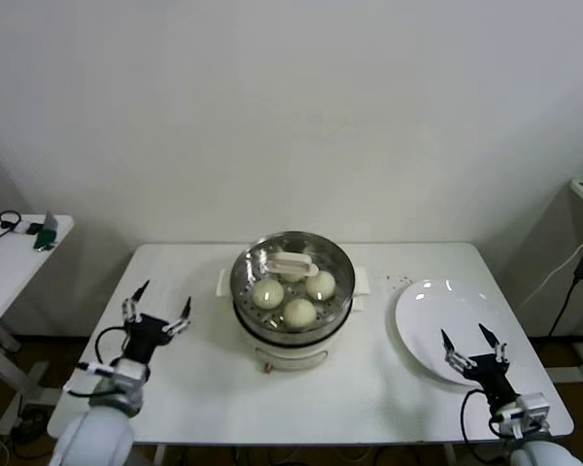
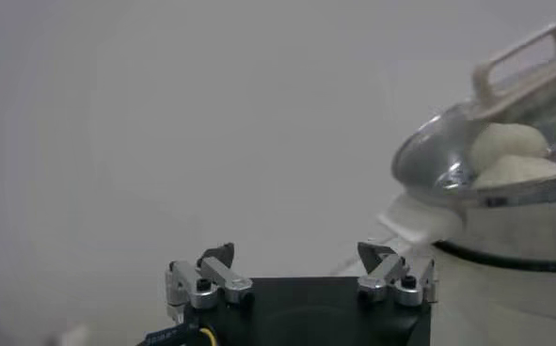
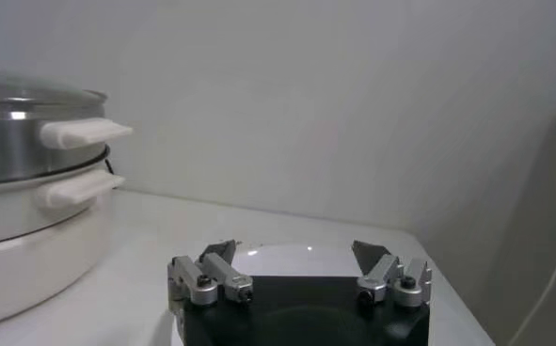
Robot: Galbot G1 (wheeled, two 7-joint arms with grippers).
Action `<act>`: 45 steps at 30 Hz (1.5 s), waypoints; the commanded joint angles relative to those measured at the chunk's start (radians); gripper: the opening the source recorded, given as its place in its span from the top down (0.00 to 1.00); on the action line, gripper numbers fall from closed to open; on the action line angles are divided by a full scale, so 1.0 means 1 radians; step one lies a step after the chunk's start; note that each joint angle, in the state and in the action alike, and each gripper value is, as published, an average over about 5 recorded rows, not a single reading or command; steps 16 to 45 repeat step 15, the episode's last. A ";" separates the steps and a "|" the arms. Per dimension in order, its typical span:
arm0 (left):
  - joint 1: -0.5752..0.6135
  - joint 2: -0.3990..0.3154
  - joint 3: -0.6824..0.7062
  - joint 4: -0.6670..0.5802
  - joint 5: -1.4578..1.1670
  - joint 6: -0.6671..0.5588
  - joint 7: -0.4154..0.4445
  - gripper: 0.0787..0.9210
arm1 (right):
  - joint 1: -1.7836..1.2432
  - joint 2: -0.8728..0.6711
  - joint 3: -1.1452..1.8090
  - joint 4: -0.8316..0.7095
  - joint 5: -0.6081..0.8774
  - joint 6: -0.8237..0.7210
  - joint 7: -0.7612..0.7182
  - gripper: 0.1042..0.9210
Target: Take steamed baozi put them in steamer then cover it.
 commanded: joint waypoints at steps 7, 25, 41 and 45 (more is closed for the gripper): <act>0.099 -0.089 -0.142 0.145 -0.265 -0.265 -0.010 0.12 | 0.001 -0.022 -0.026 0.008 0.030 0.017 0.000 0.12; 0.096 -0.095 -0.147 0.151 -0.259 -0.270 0.006 0.12 | 0.005 -0.038 -0.048 0.013 0.033 0.026 0.001 0.12; 0.096 -0.095 -0.147 0.151 -0.259 -0.270 0.006 0.12 | 0.005 -0.038 -0.048 0.013 0.033 0.026 0.001 0.12; 0.096 -0.095 -0.147 0.151 -0.259 -0.270 0.006 0.12 | 0.005 -0.038 -0.048 0.013 0.033 0.026 0.001 0.12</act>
